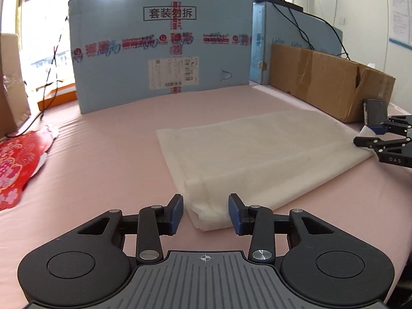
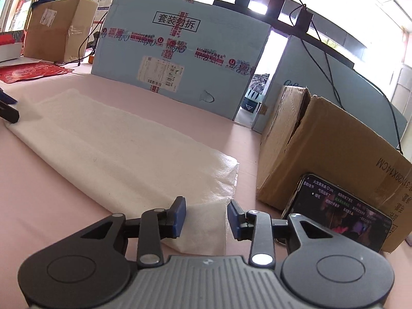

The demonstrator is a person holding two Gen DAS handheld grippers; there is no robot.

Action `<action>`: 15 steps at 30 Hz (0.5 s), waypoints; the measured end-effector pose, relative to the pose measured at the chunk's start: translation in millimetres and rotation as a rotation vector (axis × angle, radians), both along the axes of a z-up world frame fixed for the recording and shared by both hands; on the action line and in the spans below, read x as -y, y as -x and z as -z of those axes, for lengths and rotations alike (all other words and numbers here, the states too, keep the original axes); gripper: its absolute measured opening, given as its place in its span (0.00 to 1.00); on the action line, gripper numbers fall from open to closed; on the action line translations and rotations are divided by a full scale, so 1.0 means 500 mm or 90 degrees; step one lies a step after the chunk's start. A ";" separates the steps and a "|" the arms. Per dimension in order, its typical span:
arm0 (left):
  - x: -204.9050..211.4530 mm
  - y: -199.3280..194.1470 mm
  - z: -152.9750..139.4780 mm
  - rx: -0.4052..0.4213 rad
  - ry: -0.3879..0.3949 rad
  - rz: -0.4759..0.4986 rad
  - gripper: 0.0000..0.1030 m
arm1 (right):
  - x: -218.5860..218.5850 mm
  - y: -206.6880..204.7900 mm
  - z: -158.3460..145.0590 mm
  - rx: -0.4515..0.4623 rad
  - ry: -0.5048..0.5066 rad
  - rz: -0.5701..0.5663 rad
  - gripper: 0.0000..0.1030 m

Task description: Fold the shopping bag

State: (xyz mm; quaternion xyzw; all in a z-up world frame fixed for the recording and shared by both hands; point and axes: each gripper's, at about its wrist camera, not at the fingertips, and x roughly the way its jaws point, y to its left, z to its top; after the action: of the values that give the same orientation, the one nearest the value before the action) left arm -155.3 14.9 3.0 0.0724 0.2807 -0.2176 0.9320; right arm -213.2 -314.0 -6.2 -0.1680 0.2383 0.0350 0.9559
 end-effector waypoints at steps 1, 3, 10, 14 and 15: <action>-0.004 0.005 -0.003 0.008 -0.003 -0.009 0.41 | 0.001 0.001 0.000 0.002 -0.001 0.001 0.40; -0.005 0.022 -0.022 0.048 -0.004 -0.025 0.54 | 0.000 0.002 0.001 0.005 -0.001 0.001 0.41; 0.073 0.054 -0.077 0.193 -0.032 -0.006 0.58 | -0.007 0.004 0.006 0.018 0.014 0.002 0.41; 0.158 0.047 -0.058 0.161 -0.076 0.105 0.39 | -0.011 0.008 0.008 0.024 0.023 0.004 0.41; 0.173 0.042 -0.049 0.142 -0.090 0.129 0.29 | -0.012 0.009 0.008 0.026 0.027 0.004 0.41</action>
State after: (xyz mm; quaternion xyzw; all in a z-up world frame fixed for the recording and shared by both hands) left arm -176.5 -71.5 27.5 0.1895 0.1816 -0.2804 0.9233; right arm -217.8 -307.9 -10.4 -0.1882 0.2201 0.0231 0.9569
